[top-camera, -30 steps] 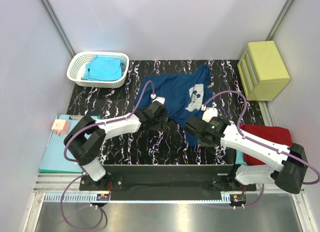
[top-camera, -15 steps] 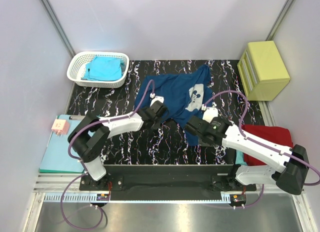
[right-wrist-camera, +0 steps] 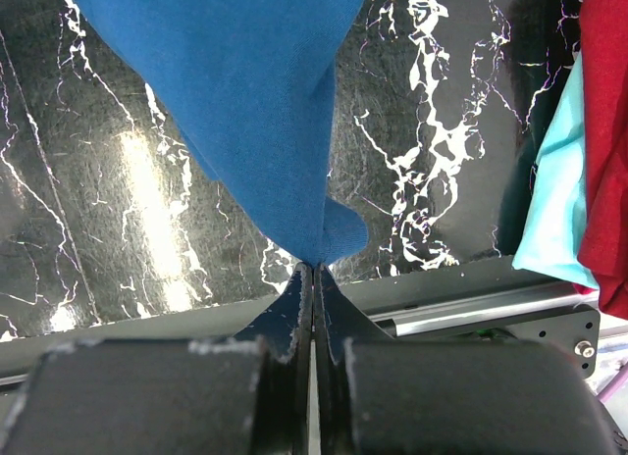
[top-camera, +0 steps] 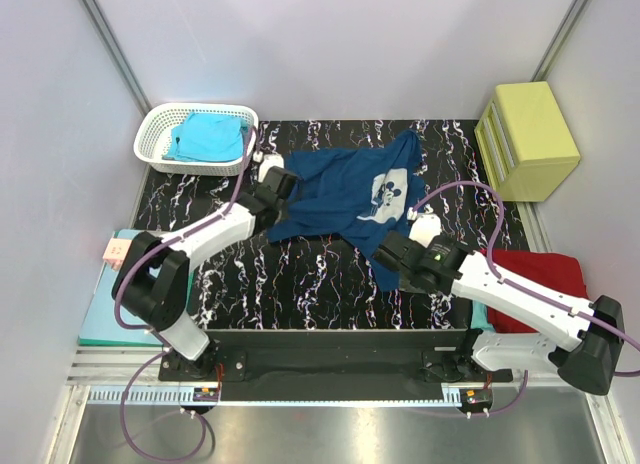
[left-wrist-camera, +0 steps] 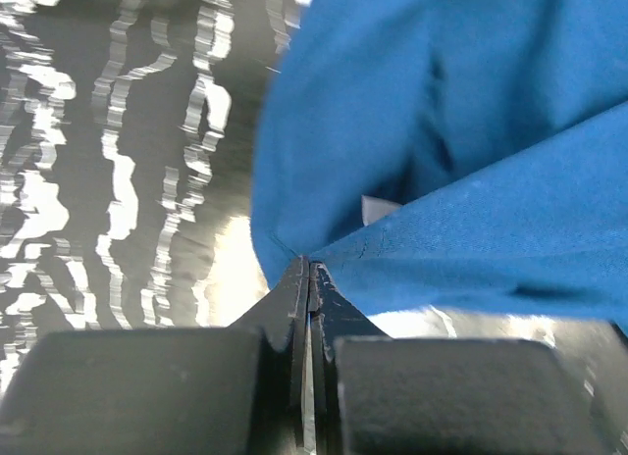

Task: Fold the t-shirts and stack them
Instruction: Flatten out the tshirt

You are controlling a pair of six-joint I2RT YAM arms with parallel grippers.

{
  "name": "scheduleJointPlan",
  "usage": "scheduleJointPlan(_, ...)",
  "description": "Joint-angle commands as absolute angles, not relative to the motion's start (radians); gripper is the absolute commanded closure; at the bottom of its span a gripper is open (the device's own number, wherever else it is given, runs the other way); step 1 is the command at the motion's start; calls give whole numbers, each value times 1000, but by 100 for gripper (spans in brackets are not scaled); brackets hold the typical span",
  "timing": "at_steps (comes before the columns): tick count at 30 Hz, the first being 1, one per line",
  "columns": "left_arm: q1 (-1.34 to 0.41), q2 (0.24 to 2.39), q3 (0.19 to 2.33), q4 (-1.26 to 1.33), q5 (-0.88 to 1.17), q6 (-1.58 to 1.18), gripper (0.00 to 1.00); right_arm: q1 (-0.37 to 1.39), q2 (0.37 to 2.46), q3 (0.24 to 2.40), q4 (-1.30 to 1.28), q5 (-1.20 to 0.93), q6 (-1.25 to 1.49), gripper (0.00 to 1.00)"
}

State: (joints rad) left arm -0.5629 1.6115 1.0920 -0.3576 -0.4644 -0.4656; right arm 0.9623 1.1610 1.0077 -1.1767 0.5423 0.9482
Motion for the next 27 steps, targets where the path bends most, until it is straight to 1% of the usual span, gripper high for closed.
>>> scheduleJointPlan(1, -502, 1641, 1160, -359, -520, -431, 100, 976, 1135, 1023, -1203, 595, 976, 100)
scheduleJointPlan(8, -408, 1703, 1235, -364, -561, -420, 100, 983, 1140, 1026, -1209, 589, 979, 100)
scheduleJointPlan(15, -325, 1729, 1318, -367, -649, -410, 100, 999, 1132, 1034, -1241, 600, 1012, 100)
scheduleJointPlan(22, -288, 1807, 1439, -380, -666, -370, 100, 1006, 1060, 1092, -1402, 623, 1167, 100)
scheduleJointPlan(27, -288, 1870, 1515, -391, -661, -345, 100, 1012, 1026, 1157, -1496, 620, 1227, 100)
